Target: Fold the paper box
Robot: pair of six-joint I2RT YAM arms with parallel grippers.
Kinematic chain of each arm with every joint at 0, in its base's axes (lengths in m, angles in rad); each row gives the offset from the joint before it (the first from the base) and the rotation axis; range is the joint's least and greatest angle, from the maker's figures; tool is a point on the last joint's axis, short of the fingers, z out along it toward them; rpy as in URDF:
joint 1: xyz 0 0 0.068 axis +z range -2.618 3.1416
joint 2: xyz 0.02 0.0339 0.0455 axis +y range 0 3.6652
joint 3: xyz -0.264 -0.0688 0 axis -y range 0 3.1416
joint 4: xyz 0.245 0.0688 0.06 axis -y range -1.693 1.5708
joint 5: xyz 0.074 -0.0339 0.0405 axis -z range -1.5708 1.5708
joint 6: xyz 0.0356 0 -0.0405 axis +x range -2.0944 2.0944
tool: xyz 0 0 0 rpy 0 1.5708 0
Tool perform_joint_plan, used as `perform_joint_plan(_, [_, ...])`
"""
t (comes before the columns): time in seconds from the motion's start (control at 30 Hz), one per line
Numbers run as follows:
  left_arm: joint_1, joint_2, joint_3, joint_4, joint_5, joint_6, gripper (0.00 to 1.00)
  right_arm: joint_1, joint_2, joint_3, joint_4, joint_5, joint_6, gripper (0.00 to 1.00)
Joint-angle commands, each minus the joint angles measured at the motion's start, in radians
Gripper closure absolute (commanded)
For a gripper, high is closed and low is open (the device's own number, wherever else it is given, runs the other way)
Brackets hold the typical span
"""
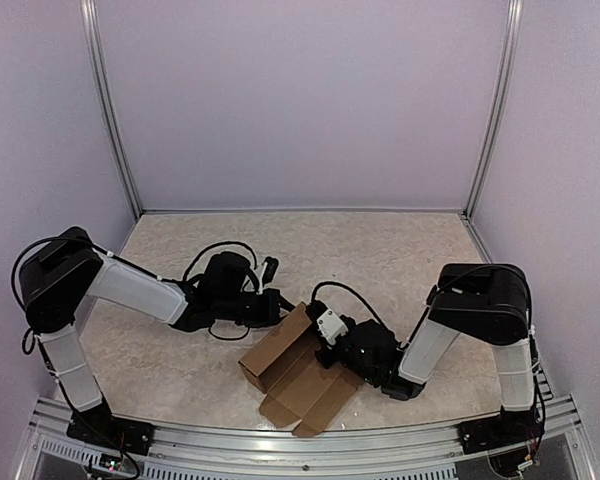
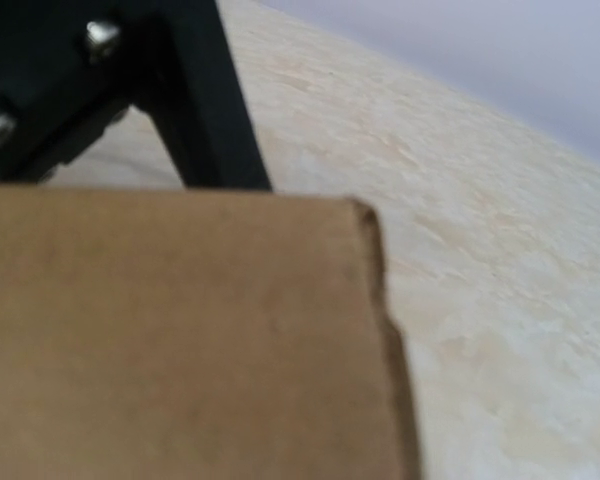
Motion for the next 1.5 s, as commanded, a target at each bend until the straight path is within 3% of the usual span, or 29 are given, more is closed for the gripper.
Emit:
perform_joint_plan(0.0, [-0.034,-0.037,-0.057,-0.126,0.151,0.023,0.92,-0.015,-0.019,0.002,0.282,0.020,-0.018,1.00])
perform_joint_plan(0.3, [-0.007,-0.093,-0.086,-0.118,0.159,0.015,0.91,-0.015,-0.018,-0.015,0.280,-0.042,-0.016,1.00])
perform_joint_plan(0.77, [-0.075,-0.042,-0.028,-0.053,0.263,0.049,0.91,-0.015,-0.023,-0.017,0.270,-0.081,-0.016,1.00])
perform_joint_plan(1.27, [-0.126,-0.003,0.022,-0.027,0.284,0.046,0.91,-0.008,-0.031,0.006,0.258,-0.108,-0.019,1.00])
perform_joint_plan(1.47, [-0.077,-0.024,-0.021,-0.083,0.219,0.035,0.81,-0.007,-0.035,-0.008,0.247,-0.115,-0.019,1.00])
